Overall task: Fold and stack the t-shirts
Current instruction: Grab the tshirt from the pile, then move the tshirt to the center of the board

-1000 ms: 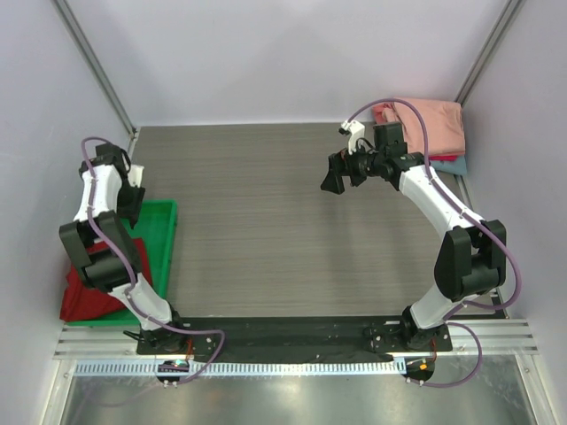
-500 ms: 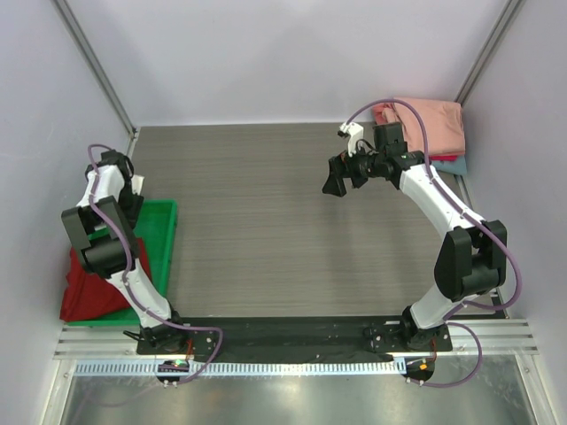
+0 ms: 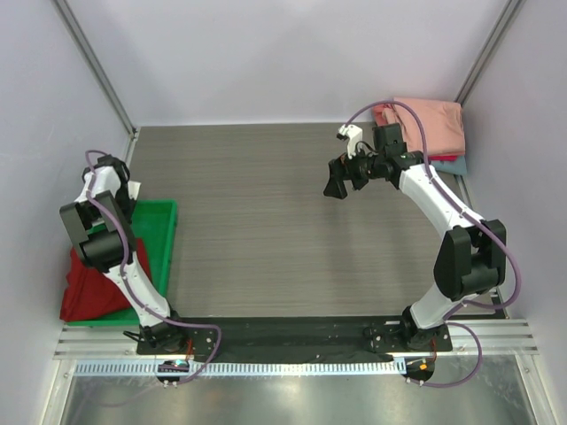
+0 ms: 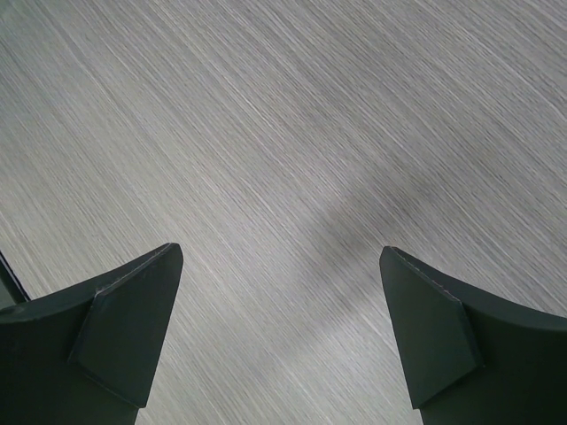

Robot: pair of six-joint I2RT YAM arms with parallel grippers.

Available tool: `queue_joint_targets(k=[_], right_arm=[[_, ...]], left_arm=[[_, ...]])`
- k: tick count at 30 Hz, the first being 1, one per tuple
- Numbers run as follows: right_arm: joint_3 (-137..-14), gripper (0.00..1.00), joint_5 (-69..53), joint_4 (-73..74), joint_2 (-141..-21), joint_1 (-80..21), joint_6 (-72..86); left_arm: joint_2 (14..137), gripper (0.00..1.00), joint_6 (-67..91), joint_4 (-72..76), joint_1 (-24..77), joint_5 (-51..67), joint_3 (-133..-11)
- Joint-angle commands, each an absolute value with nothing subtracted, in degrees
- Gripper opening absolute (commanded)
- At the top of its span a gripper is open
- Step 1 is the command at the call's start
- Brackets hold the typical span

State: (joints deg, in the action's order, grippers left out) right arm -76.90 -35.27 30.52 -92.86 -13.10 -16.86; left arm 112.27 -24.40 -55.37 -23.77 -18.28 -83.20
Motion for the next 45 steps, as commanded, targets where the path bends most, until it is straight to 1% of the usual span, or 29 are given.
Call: queue_joint_targets(k=[1,3,4,7,10,11,13,14,15,17,18,20,21,23,25,26,28,29,30,32,33,36,38,40,41,42,43,44,45], right_arm=[[-77.78,1.0,-34.11,31.2,-87.64,-13.18,-18.28],[-77.87,1.0,-33.05,32.43,-85.79,-13.36,-21.43],[-78.05,1.0,-32.61,32.87,-83.61,-13.71,-22.32],[-78.57,1.0,-28.75,33.4,-79.47,-15.02,-23.9],[-78.49,1.0,-23.58,32.09,-77.0,-15.03,-22.77],[-78.66,1.0,-21.21,30.95,-76.3,-15.03,-21.46],[-81.54,1.0,-13.84,31.29,-76.99,-15.03,-16.99],[-83.56,1.0,-12.67,34.86,-79.25,-15.03,-16.96],[-89.76,1.0,-12.22,37.94,-81.54,-15.03,-17.4],[-97.17,1.0,-10.56,46.88,-86.11,-15.03,-16.62],[-101.3,1.0,-9.24,47.54,-89.79,-15.03,-14.96],[-100.99,1.0,-7.3,44.76,-89.65,-15.03,-14.67],[-100.2,1.0,-6.6,43.26,-88.34,-15.03,-14.76],[-100.28,1.0,-5.54,41.67,-88.42,-15.03,-15.99],[-102.38,1.0,-4.75,41.66,-89.64,-14.86,-16.96],[-102.83,1.0,-4.66,41.05,-90.17,-14.42,-17.31],[-103.45,1.0,-4.31,40.08,-91.57,-13.37,-15.92],[-103.45,1.0,-4.05,39.56,-92.02,-12.92,-14.95],[-103.1,1.0,-4.22,39.12,-92.28,-12.31,-12.94],[-102.22,1.0,-3.35,37.63,-92.72,-10.38,-11.35],[-101.96,1.0,-2.99,37.27,-92.9,-9.41,-10.29],[-102.22,1.0,-4.39,37.09,-92.99,-4.93,-6.6],[-102.04,1.0,-9.12,37.96,-90.98,-3.17,-7.63],[-101.43,0.96,-12.03,39.54,-89.22,-2.99,-10.88],[-100.73,0.92,-16.57,41.38,-88.08,-2.9,-13.07],[-99.59,0.89,-20.44,42.27,-85.63,-2.99,-15.44],[-96.01,0.88,-23.35,43.23,-83.95,-3.86,-17.9],[-93.71,0.87,-25.73,45.07,-82.46,-5.09,-22.89],[-91.17,0.85,-24.97,45.52,-80.96,-6.49,-24.68]], left_arm=[[105.15,0.0,-24.08,-57.74,-24.17,-15.39,-85.17],[101.79,0.0,-23.73,-59.66,-24.17,-12.4,-86.74],[97.86,0.0,-23.21,-60.37,-24.17,-10.91,-87.71],[90.91,0.0,-22.15,-63.36,-24.17,-4.32,-93.76],[86.76,0.0,-21.18,-65.65,-24.08,2.78,-102.19],[84.66,0.0,-20.83,-66.0,-24.0,4.9,-107.0],[83.24,0.0,-20.22,-65.57,-23.56,8.6,-114.38],[82.36,0.0,-19.87,-64.7,-23.29,10.01,-116.87],[81.74,0.0,-19.43,-63.82,-22.86,12.63,-119.24],[80.78,0.0,-18.72,-61.36,-22.5,16.94,-124.34],[79.47,0.0,-17.76,-57.26,-21.89,20.01,-125.15],[78.32,0.0,-15.05,-51.53,-20.31,22.05,-126.38],[78.22,0.0,-13.64,-46.2,-18.74,23.28,-127.08],[80.06,0.0,-9.59,-43.25,-16.19,26.09,-132.6],[84.78,0.0,-7.31,-42.54,-12.06,29.08,-137.79],[86.47,0.0,-7.03,-42.54,-10.04,30.14,-142.51],[91.03,0.0,-7.38,-42.37,-3.45,30.06,-147.36],[92.45,0.0,-8.17,-42.02,-0.9,28.14,-148.09],[93.16,0.0,-9.83,-41.66,4.95,27.34,-148.18],[95.09,0.0,-18.25,-42.44,10.52,24.98,-146.35],[95.62,0.0,-20.72,-43.06,15.68,22.44,-145.73],[98.08,0.0,-24.96,-43.33,22.73,18.83,-143.53],[100.01,0.0,-22.08,-42.46,25.21,16.79,-143.44],[100.81,0.0,-19.53,-42.27,25.57,14.95,-142.13],[100.9,0.0,-18.29,-42.54,25.58,15.2,-140.73],[100.03,0.0,-17.41,-42.19,25.58,15.81,-138.28],[99.15,0.0,-16.62,-41.23,25.66,16.17,-131.55],[98.44,0.0,-15.22,-37.65,25.84,15.74,-128.18],[97.83,0.0,-13.12,-35.18,25.93,14.86,-124.93]])
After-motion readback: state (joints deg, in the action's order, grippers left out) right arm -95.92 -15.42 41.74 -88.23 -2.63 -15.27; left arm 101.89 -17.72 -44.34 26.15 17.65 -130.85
